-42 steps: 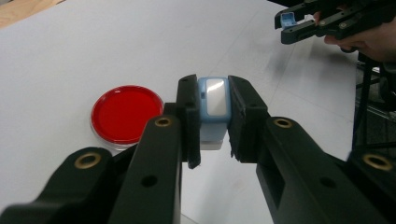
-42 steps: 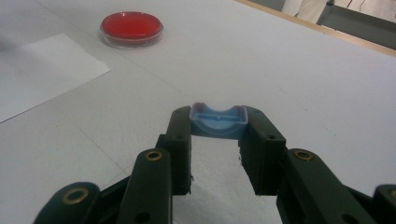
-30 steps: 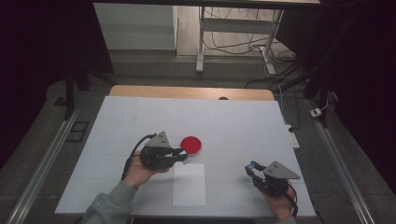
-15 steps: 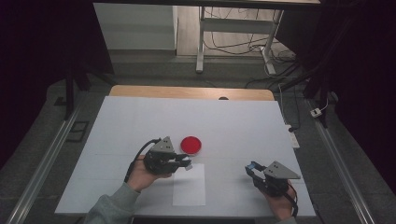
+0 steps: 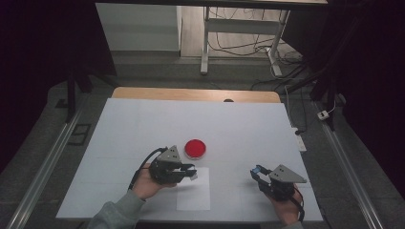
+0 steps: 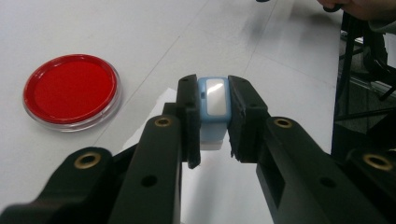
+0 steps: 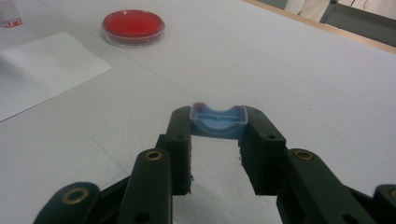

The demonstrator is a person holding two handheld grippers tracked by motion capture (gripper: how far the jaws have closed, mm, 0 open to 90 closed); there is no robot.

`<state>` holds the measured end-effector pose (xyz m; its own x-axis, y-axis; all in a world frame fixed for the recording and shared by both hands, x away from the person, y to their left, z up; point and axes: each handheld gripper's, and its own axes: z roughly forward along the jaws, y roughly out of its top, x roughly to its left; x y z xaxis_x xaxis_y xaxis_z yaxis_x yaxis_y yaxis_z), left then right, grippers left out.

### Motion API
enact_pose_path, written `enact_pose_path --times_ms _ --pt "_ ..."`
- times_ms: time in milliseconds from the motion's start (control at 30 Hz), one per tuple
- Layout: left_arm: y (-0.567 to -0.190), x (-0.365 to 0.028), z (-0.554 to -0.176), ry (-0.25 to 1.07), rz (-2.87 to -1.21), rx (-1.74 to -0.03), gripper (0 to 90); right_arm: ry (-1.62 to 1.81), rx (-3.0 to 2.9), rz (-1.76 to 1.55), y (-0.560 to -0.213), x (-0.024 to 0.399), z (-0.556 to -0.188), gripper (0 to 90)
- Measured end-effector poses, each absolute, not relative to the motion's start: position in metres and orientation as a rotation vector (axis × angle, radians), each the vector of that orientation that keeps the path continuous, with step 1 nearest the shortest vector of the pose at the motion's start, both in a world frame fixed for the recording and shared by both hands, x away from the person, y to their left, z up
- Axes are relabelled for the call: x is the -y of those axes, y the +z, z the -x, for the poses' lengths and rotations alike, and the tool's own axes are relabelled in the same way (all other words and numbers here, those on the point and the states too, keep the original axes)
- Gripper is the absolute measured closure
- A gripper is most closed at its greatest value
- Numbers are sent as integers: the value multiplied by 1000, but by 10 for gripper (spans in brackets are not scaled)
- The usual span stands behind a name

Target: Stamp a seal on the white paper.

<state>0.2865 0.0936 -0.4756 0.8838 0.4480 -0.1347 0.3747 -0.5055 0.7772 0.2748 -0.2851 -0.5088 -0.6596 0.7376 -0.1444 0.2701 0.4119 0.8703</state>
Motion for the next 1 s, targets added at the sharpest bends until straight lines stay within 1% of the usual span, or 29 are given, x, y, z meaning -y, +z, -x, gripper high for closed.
enact_pose_path --times_ms 733,1000 --pt "-490 -84 -285 78 -2210 -573 756 1188 -2156 -857 -509 285 -275 649" --pt "-495 -81 -284 91 -2237 -566 756 1188 -2155 -859 -509 285 -275 648"
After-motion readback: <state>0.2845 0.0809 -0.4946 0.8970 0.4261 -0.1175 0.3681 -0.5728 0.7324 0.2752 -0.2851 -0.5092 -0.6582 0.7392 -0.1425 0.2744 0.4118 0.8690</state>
